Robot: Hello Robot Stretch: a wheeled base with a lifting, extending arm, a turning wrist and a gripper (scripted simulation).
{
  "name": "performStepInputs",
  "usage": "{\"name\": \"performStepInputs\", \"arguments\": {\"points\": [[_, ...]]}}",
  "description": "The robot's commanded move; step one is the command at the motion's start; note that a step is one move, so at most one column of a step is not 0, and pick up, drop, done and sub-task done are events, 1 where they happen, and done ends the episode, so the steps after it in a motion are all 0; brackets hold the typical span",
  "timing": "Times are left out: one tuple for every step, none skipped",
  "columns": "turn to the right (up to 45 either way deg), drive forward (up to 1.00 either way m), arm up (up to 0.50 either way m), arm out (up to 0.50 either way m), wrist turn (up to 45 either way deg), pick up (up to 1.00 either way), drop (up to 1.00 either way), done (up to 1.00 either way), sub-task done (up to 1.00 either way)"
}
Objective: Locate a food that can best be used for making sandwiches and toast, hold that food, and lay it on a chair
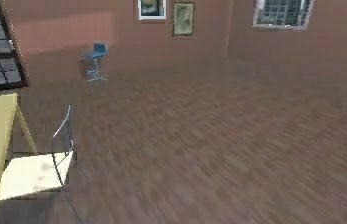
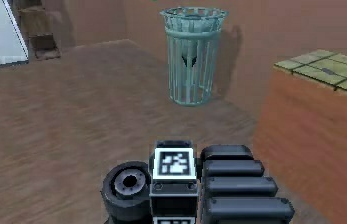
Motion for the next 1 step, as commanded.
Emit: {"name": "performStepInputs", "arguments": {"points": [[0.0, 0.80, 0.00, 0.00, 0.0, 0.00, 0.00, 0.00, 0.00]]}}
